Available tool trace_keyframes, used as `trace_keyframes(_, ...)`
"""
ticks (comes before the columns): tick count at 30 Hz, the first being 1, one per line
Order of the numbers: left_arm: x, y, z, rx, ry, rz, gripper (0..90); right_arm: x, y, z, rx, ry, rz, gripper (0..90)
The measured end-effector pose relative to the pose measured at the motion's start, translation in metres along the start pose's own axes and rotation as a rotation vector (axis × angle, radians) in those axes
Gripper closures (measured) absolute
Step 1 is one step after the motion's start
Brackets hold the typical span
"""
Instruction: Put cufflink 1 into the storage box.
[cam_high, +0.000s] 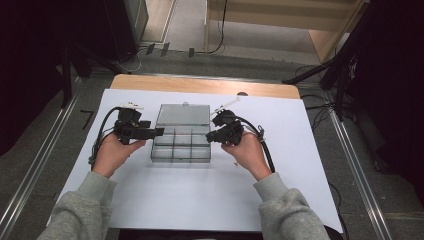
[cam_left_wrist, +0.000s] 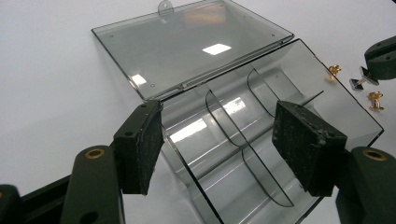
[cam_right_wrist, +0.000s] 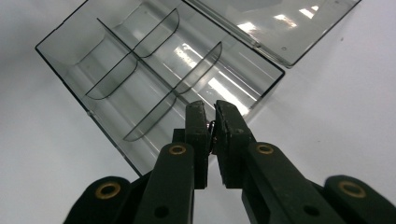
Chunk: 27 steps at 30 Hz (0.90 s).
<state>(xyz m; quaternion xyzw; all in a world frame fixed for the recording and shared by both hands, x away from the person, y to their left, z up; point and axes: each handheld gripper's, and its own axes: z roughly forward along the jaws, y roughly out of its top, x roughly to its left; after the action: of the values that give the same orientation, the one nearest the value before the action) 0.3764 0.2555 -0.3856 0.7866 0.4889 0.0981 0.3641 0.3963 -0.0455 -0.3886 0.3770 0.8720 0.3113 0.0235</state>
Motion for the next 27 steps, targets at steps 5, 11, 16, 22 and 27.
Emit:
trace_keyframes(5, 0.000, 0.000, 0.000, -0.004, -0.002, 0.002, 34.2, 0.004, 0.001, 0.002, -0.003, 0.007, -0.009, 85.4)
trace_keyframes(11, 0.000, 0.000, -0.001, -0.010, 0.000, 0.003, 34.3, 0.007, 0.001, 0.006, 0.006, 0.020, -0.010, 85.4)
trace_keyframes(16, 0.000, 0.000, 0.000, -0.008, -0.001, 0.005, 34.3, 0.011, 0.001, 0.011, 0.000, 0.023, -0.030, 85.4)
trace_keyframes(22, -0.001, 0.000, -0.001, -0.012, 0.000, 0.004, 34.3, 0.015, 0.000, 0.018, 0.012, 0.032, -0.028, 85.4)
trace_keyframes(27, 0.000, 0.000, -0.001, -0.011, 0.001, 0.006, 34.4, 0.018, -0.002, 0.027, 0.036, 0.040, -0.037, 85.4)
